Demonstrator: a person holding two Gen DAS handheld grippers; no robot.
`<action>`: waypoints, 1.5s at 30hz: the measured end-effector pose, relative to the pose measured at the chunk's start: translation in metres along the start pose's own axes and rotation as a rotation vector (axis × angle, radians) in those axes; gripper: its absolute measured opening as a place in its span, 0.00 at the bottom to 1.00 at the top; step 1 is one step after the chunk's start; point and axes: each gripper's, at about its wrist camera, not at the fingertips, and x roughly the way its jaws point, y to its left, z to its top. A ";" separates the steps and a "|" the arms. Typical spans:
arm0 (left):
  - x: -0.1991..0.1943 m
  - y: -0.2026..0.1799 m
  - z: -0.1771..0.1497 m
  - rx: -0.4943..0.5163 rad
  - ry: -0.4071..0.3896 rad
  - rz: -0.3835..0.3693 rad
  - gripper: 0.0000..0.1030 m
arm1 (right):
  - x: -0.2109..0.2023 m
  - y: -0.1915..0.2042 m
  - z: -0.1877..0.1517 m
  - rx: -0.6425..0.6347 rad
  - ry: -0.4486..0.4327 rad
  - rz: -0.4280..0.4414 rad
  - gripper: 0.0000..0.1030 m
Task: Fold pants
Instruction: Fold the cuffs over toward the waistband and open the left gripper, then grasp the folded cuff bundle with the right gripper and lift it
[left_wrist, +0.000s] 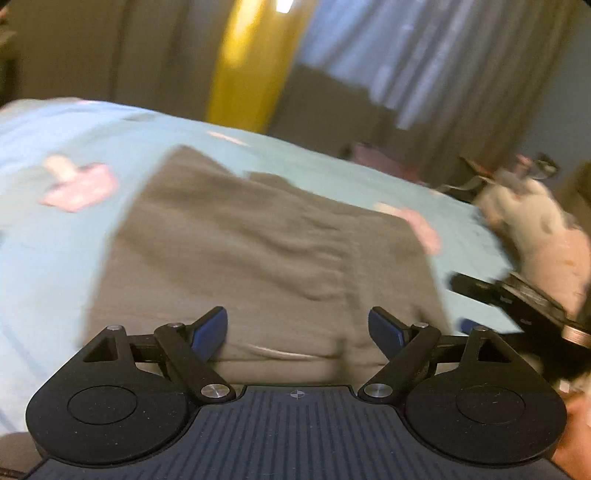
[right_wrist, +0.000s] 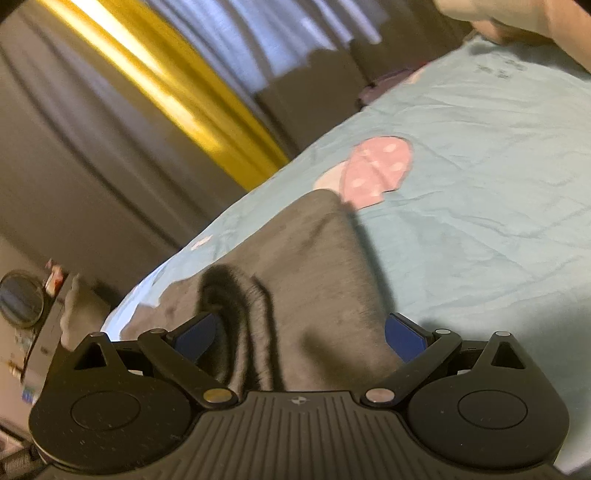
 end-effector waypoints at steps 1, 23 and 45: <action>-0.001 0.004 -0.001 0.002 -0.012 0.042 0.86 | 0.001 0.004 -0.002 -0.008 0.018 0.020 0.96; 0.008 0.123 -0.006 -0.305 0.054 0.291 0.86 | 0.057 0.024 -0.001 -0.025 0.303 0.050 0.96; 0.013 0.142 -0.012 -0.469 0.004 0.283 0.85 | 0.079 -0.008 0.020 0.275 0.424 0.292 0.96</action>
